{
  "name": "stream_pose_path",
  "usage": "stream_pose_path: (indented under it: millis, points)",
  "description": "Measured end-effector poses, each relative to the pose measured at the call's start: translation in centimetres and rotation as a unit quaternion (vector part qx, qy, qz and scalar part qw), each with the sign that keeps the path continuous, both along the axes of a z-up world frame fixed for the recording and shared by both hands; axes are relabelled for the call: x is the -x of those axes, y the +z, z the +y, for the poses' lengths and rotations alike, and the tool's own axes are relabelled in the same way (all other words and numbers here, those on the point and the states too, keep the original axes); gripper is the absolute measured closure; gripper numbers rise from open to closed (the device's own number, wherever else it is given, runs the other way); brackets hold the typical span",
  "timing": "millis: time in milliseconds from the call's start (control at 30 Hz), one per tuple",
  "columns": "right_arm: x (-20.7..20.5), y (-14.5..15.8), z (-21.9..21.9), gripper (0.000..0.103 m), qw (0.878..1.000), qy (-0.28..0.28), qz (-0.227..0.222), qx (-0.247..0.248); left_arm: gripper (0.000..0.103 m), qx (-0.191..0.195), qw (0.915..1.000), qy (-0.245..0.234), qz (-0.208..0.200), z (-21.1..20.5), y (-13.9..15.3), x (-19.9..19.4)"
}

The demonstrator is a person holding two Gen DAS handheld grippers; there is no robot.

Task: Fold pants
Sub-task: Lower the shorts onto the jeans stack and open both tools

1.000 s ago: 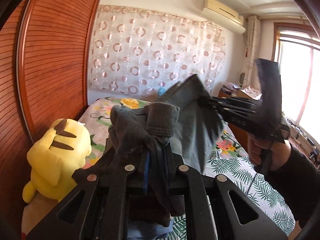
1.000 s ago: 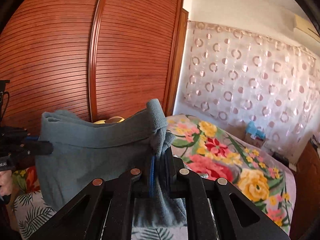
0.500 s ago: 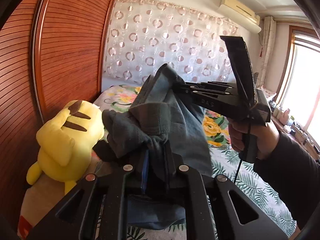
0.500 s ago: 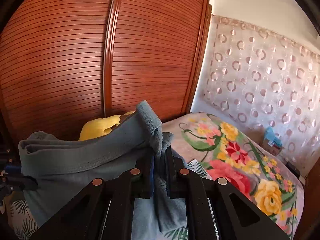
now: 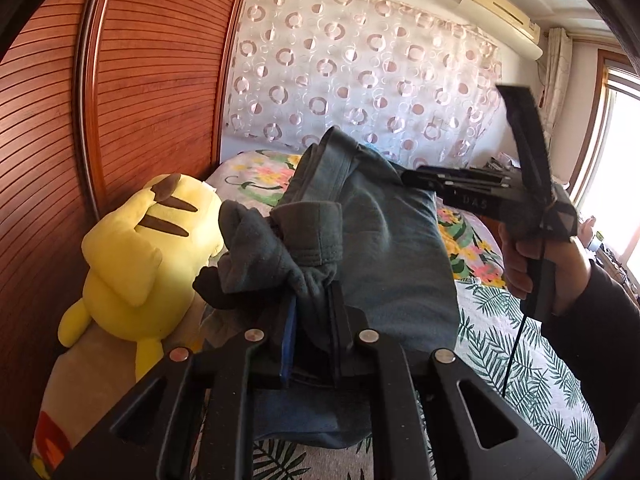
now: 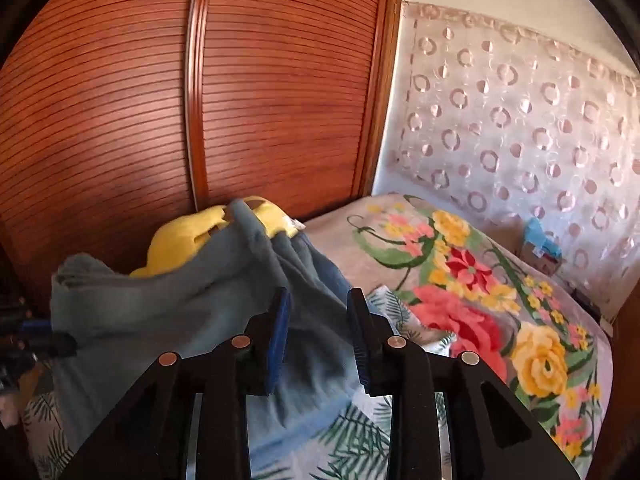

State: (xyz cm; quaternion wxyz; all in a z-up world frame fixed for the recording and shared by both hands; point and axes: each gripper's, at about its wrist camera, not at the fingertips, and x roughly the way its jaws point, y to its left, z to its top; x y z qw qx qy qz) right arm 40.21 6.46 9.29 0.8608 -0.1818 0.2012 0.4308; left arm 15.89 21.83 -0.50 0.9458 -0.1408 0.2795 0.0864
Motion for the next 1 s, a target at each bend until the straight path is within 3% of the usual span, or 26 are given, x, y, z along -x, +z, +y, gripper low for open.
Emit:
stream_pose_path:
  millis: [133,233,300,500,667,833,1000]
  points:
    - [-1.0,-1.2,0.1,0.073,0.999,-0.045,0.022,0.015,0.086,-0.009,1.0000,0.001,0.002,-0.5,0.4,0.2]
    - [-0.6,-0.4,-0.2,0.073,0.998,-0.050,0.037,-0.008,0.084,-0.019,0.9998,0.007,0.002,-0.6,0.6,0.5]
    - [0.4,0.3,-0.5,0.073,0.998,-0.050,0.034,-0.013,0.080,-0.024,0.9997,0.008,0.004,-0.7,0.8,0.8]
    - [4.3,0.5,-2.7,0.073,0.997,-0.048,0.038,-0.041,0.057,-0.038,0.9992,0.006,-0.002,-1.3,1.1,2.1]
    - [7.5,-0.1,-4.4,0.073,0.997,-0.048,0.040,-0.041,0.055,-0.048,0.9989,0.000,-0.003,-2.0,1.5,3.4]
    - [9.8,-0.1,-6.2,0.073,0.997,-0.051,0.042,-0.048,0.022,-0.050,0.9986,-0.001,-0.018,-2.6,2.0,5.0]
    - [11.8,0.2,-7.5,0.073,0.996,-0.056,0.042,-0.055,0.017,-0.058,0.9981,0.002,-0.022,-3.0,2.8,6.3]
